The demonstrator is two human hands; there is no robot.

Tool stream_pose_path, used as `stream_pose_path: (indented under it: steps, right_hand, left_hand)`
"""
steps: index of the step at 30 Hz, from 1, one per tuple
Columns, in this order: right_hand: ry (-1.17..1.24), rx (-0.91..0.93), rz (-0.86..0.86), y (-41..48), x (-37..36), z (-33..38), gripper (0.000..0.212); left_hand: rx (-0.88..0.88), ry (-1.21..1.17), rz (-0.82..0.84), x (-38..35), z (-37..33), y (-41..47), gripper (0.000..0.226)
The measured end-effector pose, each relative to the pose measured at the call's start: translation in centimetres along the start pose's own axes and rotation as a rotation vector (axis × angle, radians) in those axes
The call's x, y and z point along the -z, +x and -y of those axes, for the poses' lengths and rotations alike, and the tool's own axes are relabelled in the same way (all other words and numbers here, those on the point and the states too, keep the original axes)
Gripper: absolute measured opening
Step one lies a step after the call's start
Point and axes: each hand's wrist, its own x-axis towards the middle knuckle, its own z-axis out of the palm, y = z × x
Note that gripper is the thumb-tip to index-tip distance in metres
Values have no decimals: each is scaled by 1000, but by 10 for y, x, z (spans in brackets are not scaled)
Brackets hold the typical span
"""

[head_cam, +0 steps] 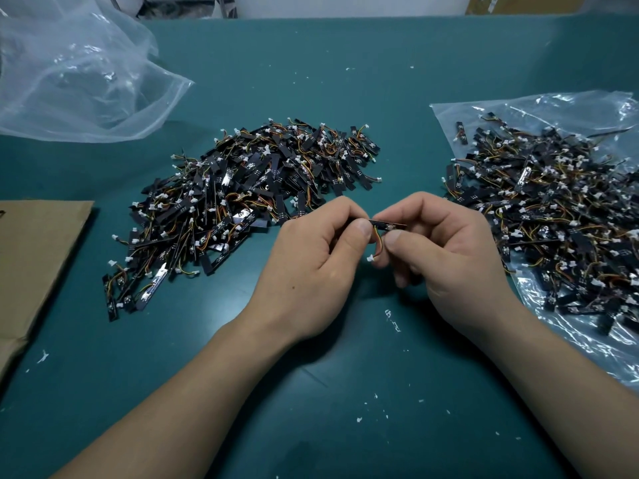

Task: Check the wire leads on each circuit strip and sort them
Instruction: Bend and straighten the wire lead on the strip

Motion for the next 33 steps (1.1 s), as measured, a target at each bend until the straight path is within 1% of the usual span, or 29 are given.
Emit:
stream_pose_path:
  steps: [8,14,17,20,23,29,33]
  right_hand:
    - [-17,-35,-34,1,-1,0,17]
    - [-16,-53,-47,2,-1,0,17]
    - [-10,-50,-44,2,0,-1,21]
    - [-27,-56,-37,3,-1,-2,24]
    - [-22,-49,-40,3,0,-3,21]
    - [-31,-51,-14,2,-1,-4,14]
    - [-33,-42,3,2,0,-4,14]
  left_hand:
    - [-11,18,28,0,0,0,22]
    - [-9,-17,36,1,-3,0,19]
    - [-9,-35,49,1,-3,-1,18]
    - [-1,-3,30,1,-2,0,20]
    - [17,14,2,0,-2,0,20]
    - [12,18,8,1,-4,1,25]
    - [11,6,7,1,-3,1,20]
